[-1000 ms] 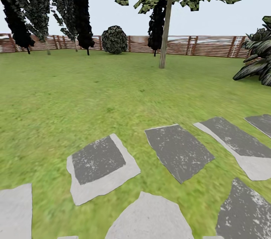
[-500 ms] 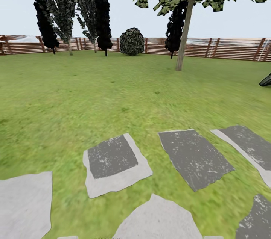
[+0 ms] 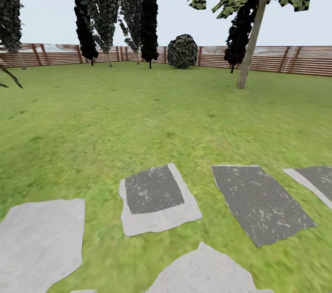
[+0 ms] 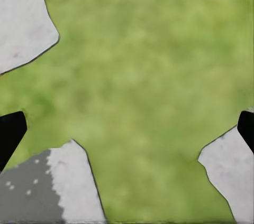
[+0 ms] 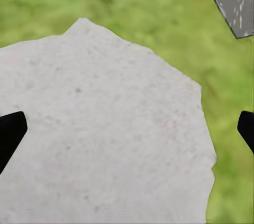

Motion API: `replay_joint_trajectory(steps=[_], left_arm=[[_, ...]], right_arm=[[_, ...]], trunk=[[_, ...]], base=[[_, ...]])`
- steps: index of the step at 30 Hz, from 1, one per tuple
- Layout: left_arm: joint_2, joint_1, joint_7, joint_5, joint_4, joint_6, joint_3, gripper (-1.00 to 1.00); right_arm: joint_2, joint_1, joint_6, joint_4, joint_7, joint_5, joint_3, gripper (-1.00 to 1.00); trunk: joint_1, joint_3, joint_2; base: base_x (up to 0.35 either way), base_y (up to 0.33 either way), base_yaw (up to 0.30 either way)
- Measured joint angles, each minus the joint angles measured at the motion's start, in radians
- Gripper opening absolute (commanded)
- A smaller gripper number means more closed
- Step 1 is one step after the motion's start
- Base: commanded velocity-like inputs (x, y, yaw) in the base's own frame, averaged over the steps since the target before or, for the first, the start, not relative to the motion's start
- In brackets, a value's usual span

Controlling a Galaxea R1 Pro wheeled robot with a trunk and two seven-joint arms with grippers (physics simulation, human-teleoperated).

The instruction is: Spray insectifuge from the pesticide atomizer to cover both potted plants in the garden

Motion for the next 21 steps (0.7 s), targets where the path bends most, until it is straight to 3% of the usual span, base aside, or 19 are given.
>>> replay_joint_trajectory(steps=[5, 21], left_arm=[[0.0, 0.0, 0.001, 0.0, 0.0, 0.001, 0.0, 1.0], [0.0, 0.0, 0.001, 0.0, 0.0, 0.001, 0.0, 1.0]], right_arm=[[0.0, 0.0, 0.0, 0.0, 0.0, 0.0, 0.0, 1.0], [0.0, 0.0, 0.0, 0.0, 0.0, 0.0, 0.0, 1.0]], trunk=[[0.0, 0.0, 0.0], [-0.001, 0.0, 0.0]], base=[[0.108, -0.04, 0.278], [0.273, -0.141, 0.278]])
